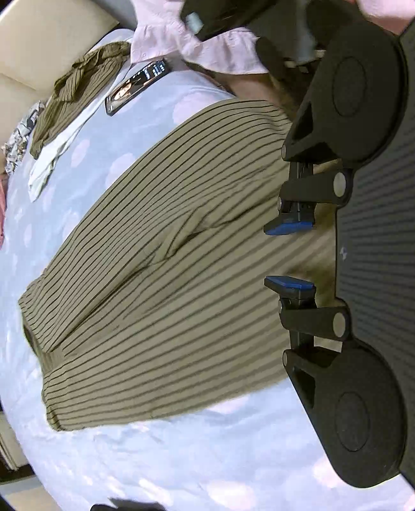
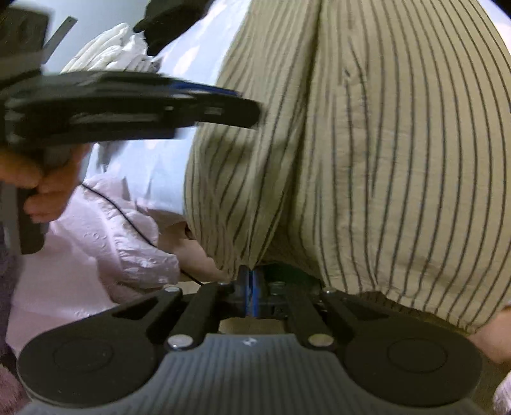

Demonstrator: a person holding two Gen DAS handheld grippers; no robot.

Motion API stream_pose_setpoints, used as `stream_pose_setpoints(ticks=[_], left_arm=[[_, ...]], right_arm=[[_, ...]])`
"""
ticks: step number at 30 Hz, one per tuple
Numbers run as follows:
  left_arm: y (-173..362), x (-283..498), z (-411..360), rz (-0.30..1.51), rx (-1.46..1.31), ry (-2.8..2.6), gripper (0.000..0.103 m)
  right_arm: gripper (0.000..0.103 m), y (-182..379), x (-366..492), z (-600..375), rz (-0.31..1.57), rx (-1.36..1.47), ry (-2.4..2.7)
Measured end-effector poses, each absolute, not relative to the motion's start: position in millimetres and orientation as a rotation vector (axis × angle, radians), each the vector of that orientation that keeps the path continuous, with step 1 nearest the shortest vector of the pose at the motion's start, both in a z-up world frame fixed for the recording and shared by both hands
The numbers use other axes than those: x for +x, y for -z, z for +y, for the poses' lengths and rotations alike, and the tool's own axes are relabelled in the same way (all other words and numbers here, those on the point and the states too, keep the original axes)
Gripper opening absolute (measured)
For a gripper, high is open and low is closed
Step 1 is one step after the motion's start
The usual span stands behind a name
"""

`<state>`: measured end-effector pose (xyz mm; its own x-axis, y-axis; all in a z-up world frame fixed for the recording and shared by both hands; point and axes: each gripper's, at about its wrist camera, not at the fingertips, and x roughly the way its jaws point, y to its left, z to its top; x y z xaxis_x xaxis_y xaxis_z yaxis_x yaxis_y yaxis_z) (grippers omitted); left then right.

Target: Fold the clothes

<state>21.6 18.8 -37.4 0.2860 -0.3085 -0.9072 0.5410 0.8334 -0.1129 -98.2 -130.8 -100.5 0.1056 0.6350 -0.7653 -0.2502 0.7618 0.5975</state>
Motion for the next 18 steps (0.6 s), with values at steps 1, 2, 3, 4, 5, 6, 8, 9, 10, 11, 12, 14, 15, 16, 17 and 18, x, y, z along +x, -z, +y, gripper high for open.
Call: stream_pose_setpoints(ticks=[1,2,3,4,5,6,8,9,10,11,12,14,15,16,17,18], left_arm=[[40.7,24.6,12.2,1.161,0.240,0.577,0.026],[44.6,26.0,4.6,1.169,0.261,0.576,0.026],[48.6,27.3,-2.9,1.178,0.283,0.576,0.026],[52.0,28.3,-9.1,1.180,0.310,0.557,0.027],[56.7,30.1,-15.5,1.184,0.343,0.525,0.027],[59.8,31.6,-19.5,1.182,0.368,0.503,0.027],[65.2,33.8,-25.4,1.183,0.402,0.476,0.027],[67.5,34.4,-27.4,1.187,0.412,0.473,0.027],[69.8,35.0,-29.3,1.191,0.422,0.469,0.027],[72.2,35.1,-30.4,1.197,0.432,0.460,0.025],[74.6,35.2,-31.4,1.203,0.443,0.452,0.023],[76.7,35.1,-31.4,1.211,0.442,0.456,0.006],[76.4,35.4,-30.5,1.214,0.437,0.453,0.005],[74.3,35.4,-28.7,1.210,0.423,0.451,0.003],[70.7,35.2,-26.0,1.206,0.400,0.455,0.002],[67.1,35.0,-23.2,1.202,0.377,0.459,0.001]], right_arm=[[0.002,100.3,-99.0,-130.3,1.311,0.364,-0.684],[0.002,100.3,-99.3,-130.0,1.311,0.368,-0.690],[0.002,100.1,-99.2,-129.4,1.310,0.367,-0.693],[0.002,99.9,-99.0,-128.6,1.308,0.364,-0.694],[0.002,99.7,-98.8,-127.8,1.306,0.361,-0.695],[0.002,99.2,-98.4,-127.9,1.303,0.366,-0.699],[0.002,98.0,-97.5,-128.5,1.296,0.380,-0.709],[0.002,96.9,-97.7,-129.8,1.290,0.385,-0.713],[0.002,95.7,-96.8,-128.7,1.285,0.388,-0.714],[0.002,93.9,-96.8,-128.8,1.280,0.391,-0.715],[0.002,92.0,-96.9,-129.8,1.273,0.392,-0.716],[0.002,87.3,-97.6,-132.5,1.263,0.391,-0.719],[0.002,84.9,-97.9,-133.8,1.258,0.390,-0.721],[0.002,81.8,-98.9,-135.7,1.256,0.386,-0.719],[0.002,78.1,-99.6,-137.5,1.250,0.384,-0.720],[0.002,74.2,-100.3,-139.3,1.244,0.382,-0.722]])
